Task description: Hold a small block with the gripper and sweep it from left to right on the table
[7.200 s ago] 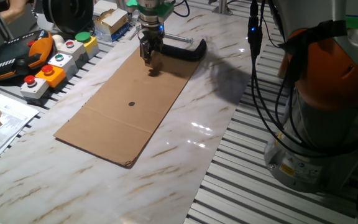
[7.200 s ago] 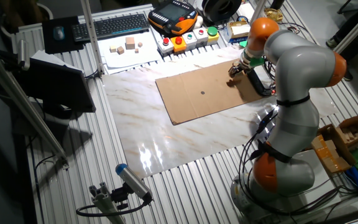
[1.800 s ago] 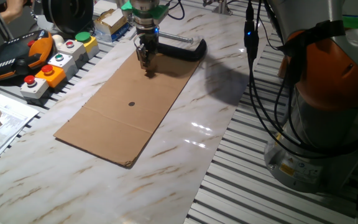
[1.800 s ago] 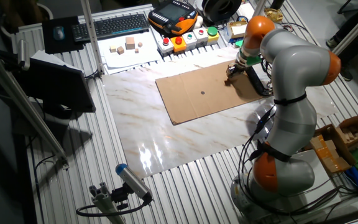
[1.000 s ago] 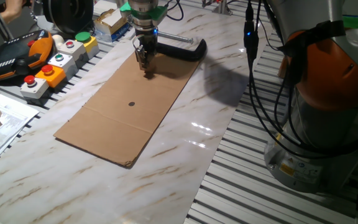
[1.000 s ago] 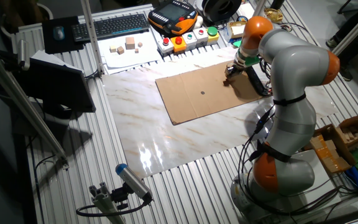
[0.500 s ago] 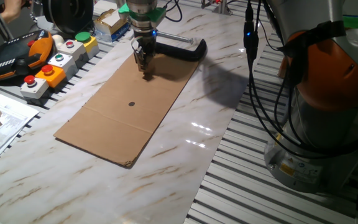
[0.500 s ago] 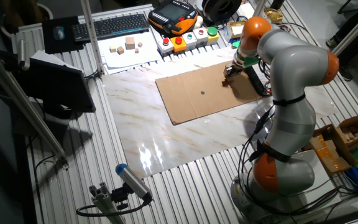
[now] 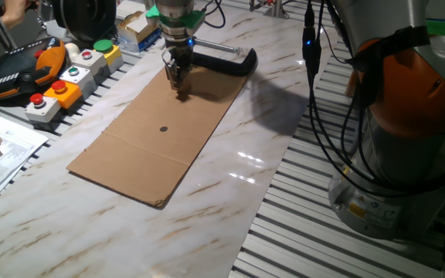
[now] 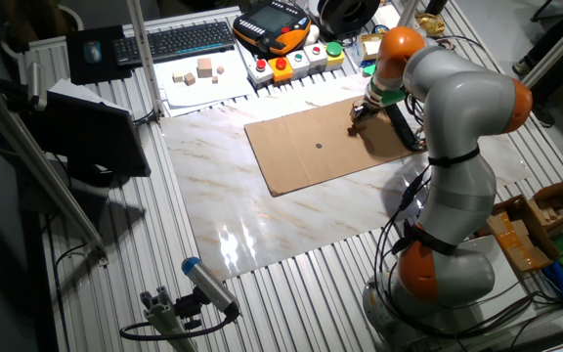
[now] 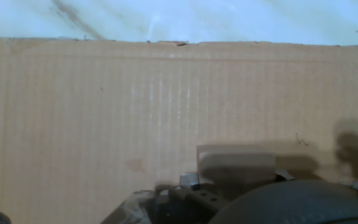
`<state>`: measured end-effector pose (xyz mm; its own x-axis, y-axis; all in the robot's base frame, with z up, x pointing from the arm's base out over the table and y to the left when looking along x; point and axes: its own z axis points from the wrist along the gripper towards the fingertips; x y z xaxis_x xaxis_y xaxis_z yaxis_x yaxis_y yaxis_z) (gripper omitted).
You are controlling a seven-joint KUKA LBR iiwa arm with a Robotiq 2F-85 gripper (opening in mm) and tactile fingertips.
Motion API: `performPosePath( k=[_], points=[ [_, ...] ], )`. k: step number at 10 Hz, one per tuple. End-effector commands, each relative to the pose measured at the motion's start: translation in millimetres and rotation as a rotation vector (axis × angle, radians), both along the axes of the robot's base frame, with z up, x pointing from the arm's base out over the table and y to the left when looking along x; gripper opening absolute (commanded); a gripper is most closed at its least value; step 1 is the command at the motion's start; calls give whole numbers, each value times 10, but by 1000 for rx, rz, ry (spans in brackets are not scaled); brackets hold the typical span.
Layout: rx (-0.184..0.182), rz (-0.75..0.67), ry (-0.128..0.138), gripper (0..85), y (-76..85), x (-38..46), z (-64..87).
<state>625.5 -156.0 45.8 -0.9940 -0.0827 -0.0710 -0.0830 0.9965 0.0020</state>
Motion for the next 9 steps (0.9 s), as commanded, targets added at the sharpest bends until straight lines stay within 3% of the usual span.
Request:
performPosePath(
  k=[1, 9],
  points=[
    [-2, 0, 0, 7, 10, 1, 6],
    [-1, -3, 0, 7, 131, 15, 5]
  ],
)
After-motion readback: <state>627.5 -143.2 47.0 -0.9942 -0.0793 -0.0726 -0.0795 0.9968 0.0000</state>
